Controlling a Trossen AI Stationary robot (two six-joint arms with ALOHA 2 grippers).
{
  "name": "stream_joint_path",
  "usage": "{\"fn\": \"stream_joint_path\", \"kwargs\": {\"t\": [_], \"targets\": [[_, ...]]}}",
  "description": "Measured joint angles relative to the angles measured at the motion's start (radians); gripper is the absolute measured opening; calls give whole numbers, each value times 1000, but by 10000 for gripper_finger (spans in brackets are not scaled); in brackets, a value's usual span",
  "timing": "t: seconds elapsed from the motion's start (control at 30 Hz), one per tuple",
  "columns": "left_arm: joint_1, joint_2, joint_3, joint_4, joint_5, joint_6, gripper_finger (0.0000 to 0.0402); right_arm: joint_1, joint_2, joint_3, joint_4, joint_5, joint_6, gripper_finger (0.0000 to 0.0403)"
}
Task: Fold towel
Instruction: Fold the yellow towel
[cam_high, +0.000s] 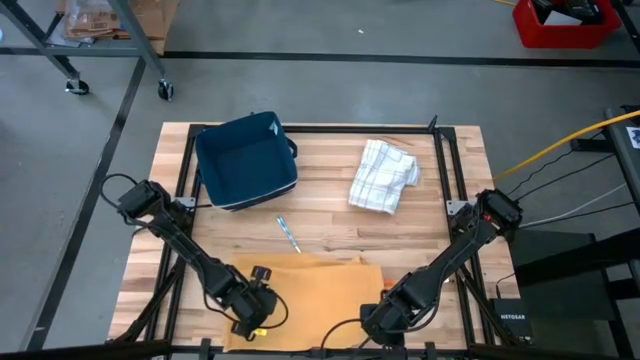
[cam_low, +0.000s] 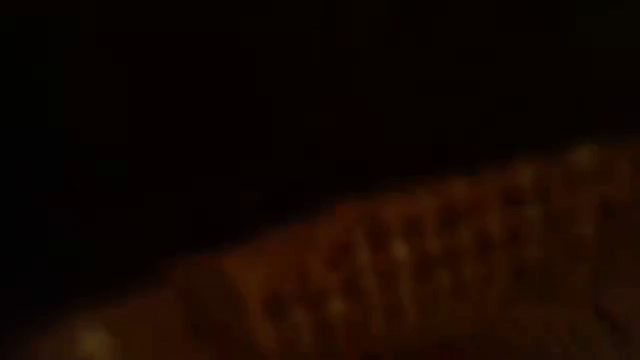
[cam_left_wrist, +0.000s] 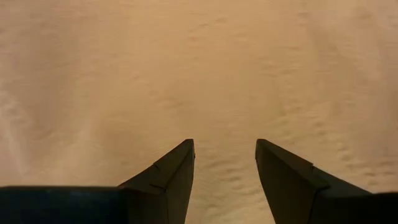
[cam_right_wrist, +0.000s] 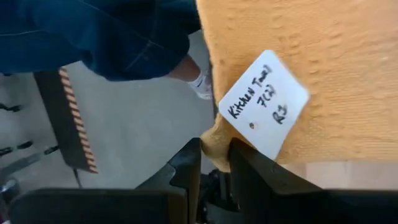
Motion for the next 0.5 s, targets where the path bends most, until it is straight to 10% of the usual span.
{"fn": "stream_joint_path", "kwargs": {"t": [0.5], "targets": [[142,9,-52,10,0,149,164,2,0,0,0,207,16,85]]}}
